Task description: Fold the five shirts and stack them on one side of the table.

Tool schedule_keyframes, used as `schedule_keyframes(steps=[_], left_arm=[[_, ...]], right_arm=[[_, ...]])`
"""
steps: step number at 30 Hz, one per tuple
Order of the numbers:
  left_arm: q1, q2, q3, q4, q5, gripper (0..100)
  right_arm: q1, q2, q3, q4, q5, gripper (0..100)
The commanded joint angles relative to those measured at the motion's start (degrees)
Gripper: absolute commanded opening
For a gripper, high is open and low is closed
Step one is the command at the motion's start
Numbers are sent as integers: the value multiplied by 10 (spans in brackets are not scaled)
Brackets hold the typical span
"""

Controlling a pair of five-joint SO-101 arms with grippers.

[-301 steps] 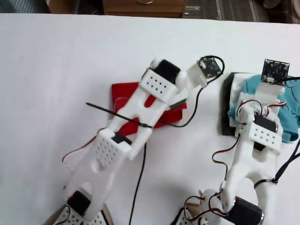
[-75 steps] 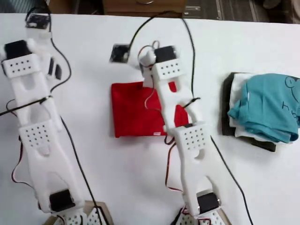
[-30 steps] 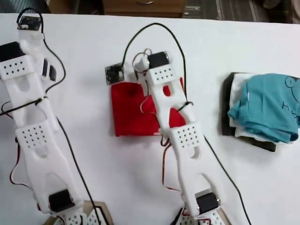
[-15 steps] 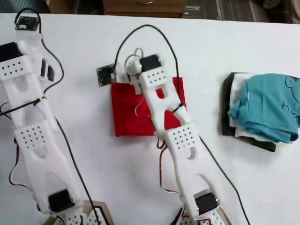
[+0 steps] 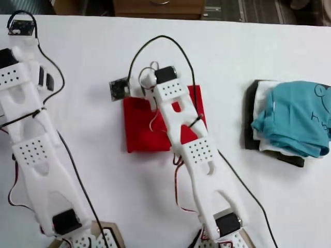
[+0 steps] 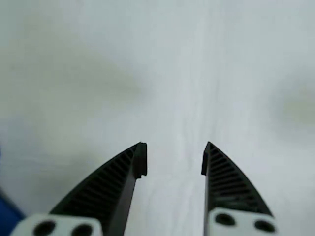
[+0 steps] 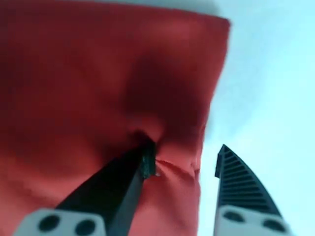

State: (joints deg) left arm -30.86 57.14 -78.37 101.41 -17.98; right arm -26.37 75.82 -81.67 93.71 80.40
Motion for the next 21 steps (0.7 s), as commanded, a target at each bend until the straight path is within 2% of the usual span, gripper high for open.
schedule_keyframes(steps=[1, 11, 21], left_arm=[[9, -10, -20, 10, 4, 207], [9, -10, -23, 10, 5, 207], [10, -10, -25, 10, 4, 207]], right_arm=[[5, 4, 2, 40, -4, 227], [-15, 1, 14, 44, -24, 227], [-25, -127, 201, 44, -50, 227]])
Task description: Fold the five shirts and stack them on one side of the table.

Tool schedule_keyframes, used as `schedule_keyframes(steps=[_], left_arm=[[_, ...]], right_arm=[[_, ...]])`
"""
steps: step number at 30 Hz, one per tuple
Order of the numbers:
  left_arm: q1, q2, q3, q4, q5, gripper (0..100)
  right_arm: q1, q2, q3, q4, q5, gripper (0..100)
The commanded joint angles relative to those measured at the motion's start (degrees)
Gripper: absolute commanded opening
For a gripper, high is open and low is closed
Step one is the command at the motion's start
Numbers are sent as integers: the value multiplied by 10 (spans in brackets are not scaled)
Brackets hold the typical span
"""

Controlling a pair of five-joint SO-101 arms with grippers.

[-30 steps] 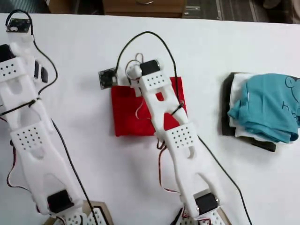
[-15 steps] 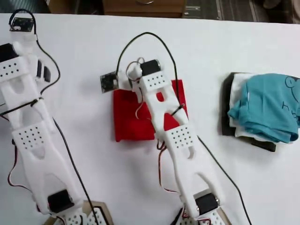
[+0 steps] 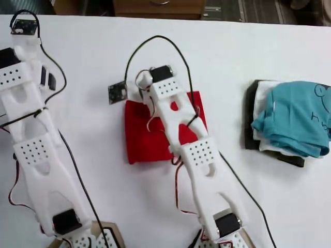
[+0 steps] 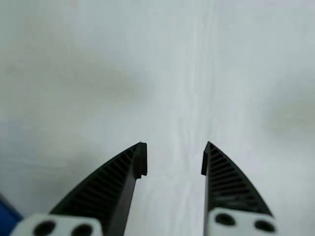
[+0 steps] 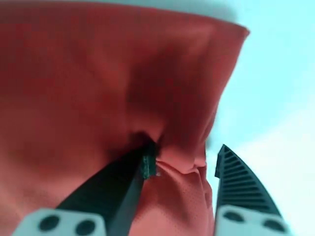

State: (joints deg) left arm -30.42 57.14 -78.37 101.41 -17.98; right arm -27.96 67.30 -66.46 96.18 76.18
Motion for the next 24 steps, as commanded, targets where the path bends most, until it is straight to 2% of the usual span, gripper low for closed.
schedule_keyframes(steps=[1, 6, 12, 17, 24], left_arm=[[5, -10, -25, 10, 4, 207], [5, -10, -25, 10, 4, 207], [5, -10, -25, 10, 4, 207], [6, -10, -25, 9, 4, 207], [6, -10, -25, 9, 4, 207]], right_arm=[[-8, -51, 68, 20, -8, 227], [-12, -65, 146, 20, -11, 227], [-12, -65, 155, 20, -12, 220], [-11, -67, 156, 20, -11, 106], [-12, -69, 159, 20, -11, 197]])
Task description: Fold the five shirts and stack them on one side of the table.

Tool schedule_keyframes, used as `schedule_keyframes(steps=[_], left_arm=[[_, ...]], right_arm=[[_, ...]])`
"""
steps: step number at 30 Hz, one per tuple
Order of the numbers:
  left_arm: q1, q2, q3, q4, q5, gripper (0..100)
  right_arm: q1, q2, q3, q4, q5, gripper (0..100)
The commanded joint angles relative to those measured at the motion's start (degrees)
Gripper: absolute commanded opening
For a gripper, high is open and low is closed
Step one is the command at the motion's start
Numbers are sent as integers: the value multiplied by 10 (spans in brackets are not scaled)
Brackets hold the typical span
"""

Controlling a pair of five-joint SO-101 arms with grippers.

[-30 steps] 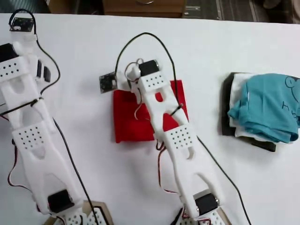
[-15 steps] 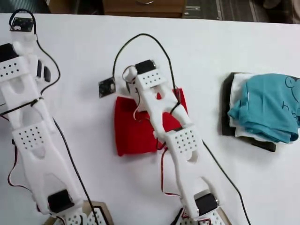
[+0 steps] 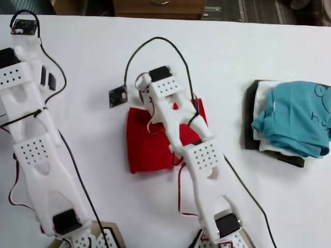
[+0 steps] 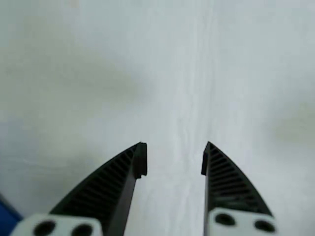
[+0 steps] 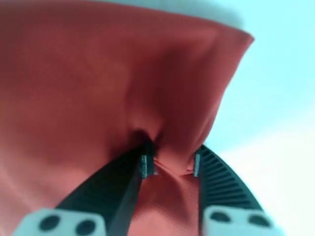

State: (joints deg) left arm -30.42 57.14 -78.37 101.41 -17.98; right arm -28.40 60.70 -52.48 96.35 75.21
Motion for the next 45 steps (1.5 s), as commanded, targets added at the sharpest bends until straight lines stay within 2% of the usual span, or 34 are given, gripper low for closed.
schedule_keyframes(steps=[1, 11, 18, 20, 23, 25, 34, 40, 45], left_arm=[[6, -10, -25, 9, 4, 207], [6, -10, -25, 8, 4, 207], [6, -10, -25, 8, 4, 207], [6, -10, -25, 8, 4, 207], [6, -10, -25, 8, 4, 207], [6, -10, -25, 8, 4, 207], [6, -10, -25, 7, 4, 207], [6, -10, -25, 5, 4, 207], [20, -10, -25, 5, 4, 207]], right_arm=[[-7, -3, 20, 18, -2, 208], [-2, -47, 4, 18, 1, 232], [-23, -75, 90, 18, 4, 228], [-26, -71, 100, 18, 4, 178], [-24, -54, 98, 18, 3, 4], [-22, -44, 98, 18, 0, 35], [-21, -43, 92, 18, -2, 19], [5, -65, -32, 17, -55, 19], [33, -129, -103, 17, -68, 19]])
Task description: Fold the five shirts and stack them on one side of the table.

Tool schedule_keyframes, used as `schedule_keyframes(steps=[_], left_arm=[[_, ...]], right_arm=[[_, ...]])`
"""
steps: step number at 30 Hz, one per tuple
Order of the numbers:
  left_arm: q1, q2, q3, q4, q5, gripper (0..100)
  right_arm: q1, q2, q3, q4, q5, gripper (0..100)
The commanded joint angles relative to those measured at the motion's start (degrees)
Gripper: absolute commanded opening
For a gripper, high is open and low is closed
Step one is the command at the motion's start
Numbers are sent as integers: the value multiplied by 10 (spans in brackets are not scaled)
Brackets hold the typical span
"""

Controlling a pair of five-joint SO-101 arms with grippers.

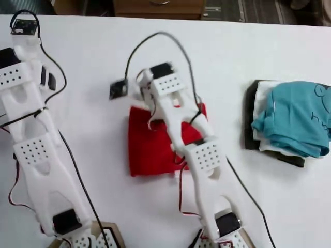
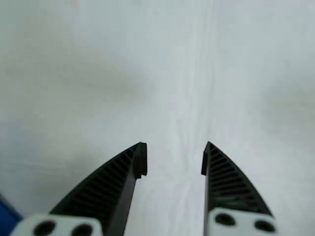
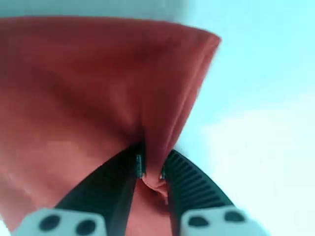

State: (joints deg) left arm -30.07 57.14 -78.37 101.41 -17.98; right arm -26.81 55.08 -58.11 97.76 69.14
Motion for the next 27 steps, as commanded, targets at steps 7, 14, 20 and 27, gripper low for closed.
schedule_keyframes(steps=[7, 14, 20, 27], left_arm=[[40, -10, -26, 4, 4, 207], [46, -10, -26, -4, 4, 207], [46, -10, -26, -4, 4, 207], [46, -10, -26, -4, 4, 207]], right_arm=[[34, -171, -47, 3, -26, 19], [37, -242, -47, 3, -30, 19], [36, -288, -47, 3, -31, 19], [36, -330, -47, 3, -31, 18]])
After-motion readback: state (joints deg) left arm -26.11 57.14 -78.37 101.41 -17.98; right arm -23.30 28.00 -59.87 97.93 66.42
